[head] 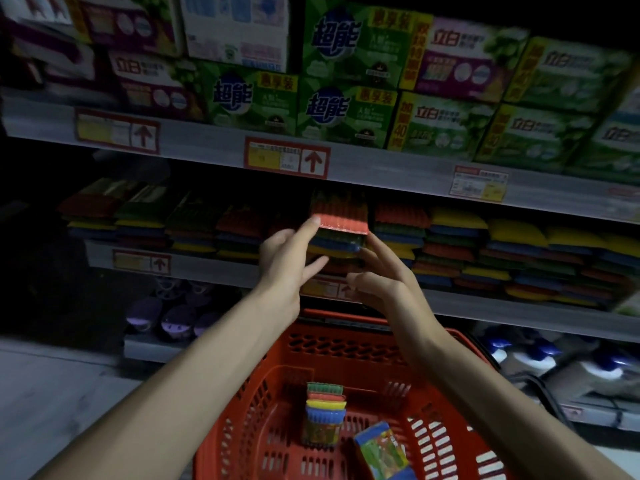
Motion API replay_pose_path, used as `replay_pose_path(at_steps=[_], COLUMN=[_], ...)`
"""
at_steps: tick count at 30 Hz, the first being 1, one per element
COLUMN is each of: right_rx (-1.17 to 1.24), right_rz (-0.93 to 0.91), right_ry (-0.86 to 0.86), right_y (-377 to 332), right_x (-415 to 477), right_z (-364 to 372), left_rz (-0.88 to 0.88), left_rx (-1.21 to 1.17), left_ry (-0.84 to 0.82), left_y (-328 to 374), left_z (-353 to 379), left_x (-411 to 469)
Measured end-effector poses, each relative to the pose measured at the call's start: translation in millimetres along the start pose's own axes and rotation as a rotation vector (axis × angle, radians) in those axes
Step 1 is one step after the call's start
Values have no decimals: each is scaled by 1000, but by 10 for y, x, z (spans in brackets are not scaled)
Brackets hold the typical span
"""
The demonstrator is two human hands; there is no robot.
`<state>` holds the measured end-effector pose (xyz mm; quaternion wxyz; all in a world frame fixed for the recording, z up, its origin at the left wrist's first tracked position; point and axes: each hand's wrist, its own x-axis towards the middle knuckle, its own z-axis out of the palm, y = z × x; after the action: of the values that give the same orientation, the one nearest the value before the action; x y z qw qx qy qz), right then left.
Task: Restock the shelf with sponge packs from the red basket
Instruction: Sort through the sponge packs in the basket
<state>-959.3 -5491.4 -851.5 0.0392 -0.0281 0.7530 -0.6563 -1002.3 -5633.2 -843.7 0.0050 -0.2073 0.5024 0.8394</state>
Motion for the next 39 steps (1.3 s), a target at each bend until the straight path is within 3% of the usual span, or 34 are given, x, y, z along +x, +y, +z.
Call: replay_pose_path(at_steps=[4, 18, 21, 26, 32, 39], right_rx=[-23, 8, 18, 179, 344, 397], right_rz=[20, 12, 21, 218, 364, 384], right_ry=[13, 45, 151, 439, 424, 444], right_y=[5, 47, 41, 76, 245, 293], right_x=[45, 91, 121, 246, 374, 511], right_z=[-8, -35, -75, -305, -464, -487], left_rz=[-31, -144, -161, -160, -166, -114], left_rx=[-130, -198, -175, -171, -176, -194], left_ry=[11, 117, 127, 95, 113, 195], left_y=[-7, -314, -340, -335, -368, -389], left_z=[63, 46, 64, 82, 165, 249], left_x=[51, 293, 315, 358, 354, 362])
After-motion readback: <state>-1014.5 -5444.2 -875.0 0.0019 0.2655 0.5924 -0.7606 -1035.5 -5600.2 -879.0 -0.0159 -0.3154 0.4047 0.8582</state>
